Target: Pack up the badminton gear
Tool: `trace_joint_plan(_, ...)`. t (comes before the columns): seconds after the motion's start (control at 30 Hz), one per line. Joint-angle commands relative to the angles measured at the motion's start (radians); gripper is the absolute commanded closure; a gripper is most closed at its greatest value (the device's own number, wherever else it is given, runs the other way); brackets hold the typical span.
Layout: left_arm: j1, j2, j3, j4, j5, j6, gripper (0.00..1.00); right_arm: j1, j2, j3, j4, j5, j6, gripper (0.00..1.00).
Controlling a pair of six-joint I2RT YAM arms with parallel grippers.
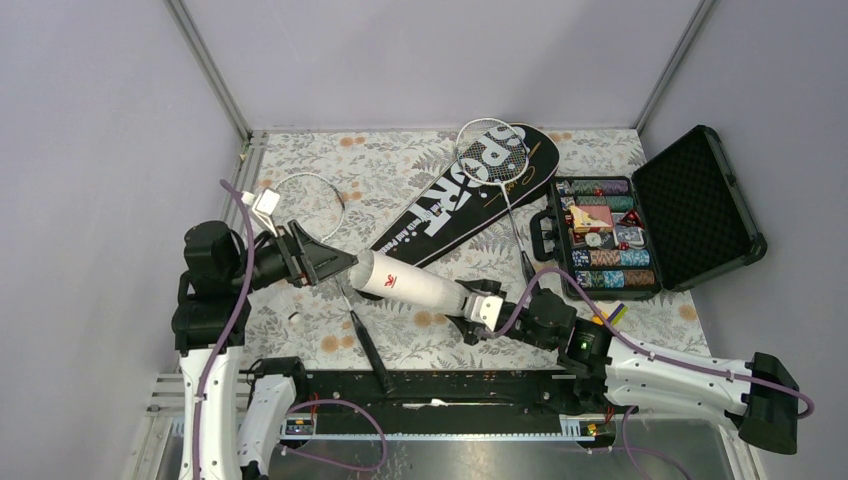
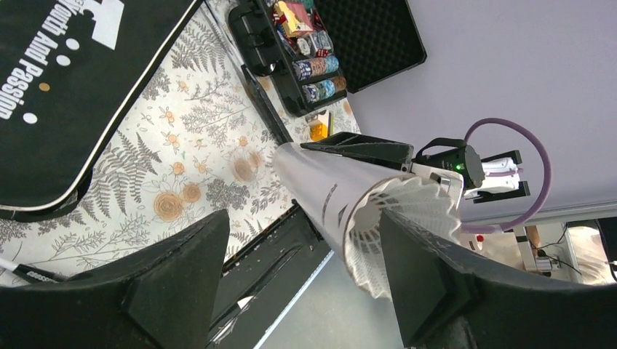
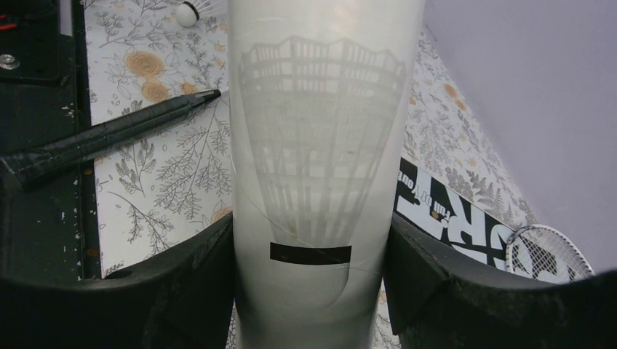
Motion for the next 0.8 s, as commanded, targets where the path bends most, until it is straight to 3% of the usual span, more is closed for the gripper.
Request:
trace_joint_plan(0.0,-0.008,0.017,-0.010,0.016,-0.003,0.029,0.21,0.001,0.029,0.048,0.101,-0.041,-0.003,0.60)
trace_joint_plan(0.4,-0.075,0.061,-0.050,-0.035,-0.109,0.052,0.21,0.001,0.122,0.092,0.200,-0.061,-0.024,0.60)
trace_joint_plan(0.77,-0.100,0.059,-0.009,-0.041,-0.083,0.031,0.19,0.001,0.131,0.081,0.178,-0.038,-0.035,0.60)
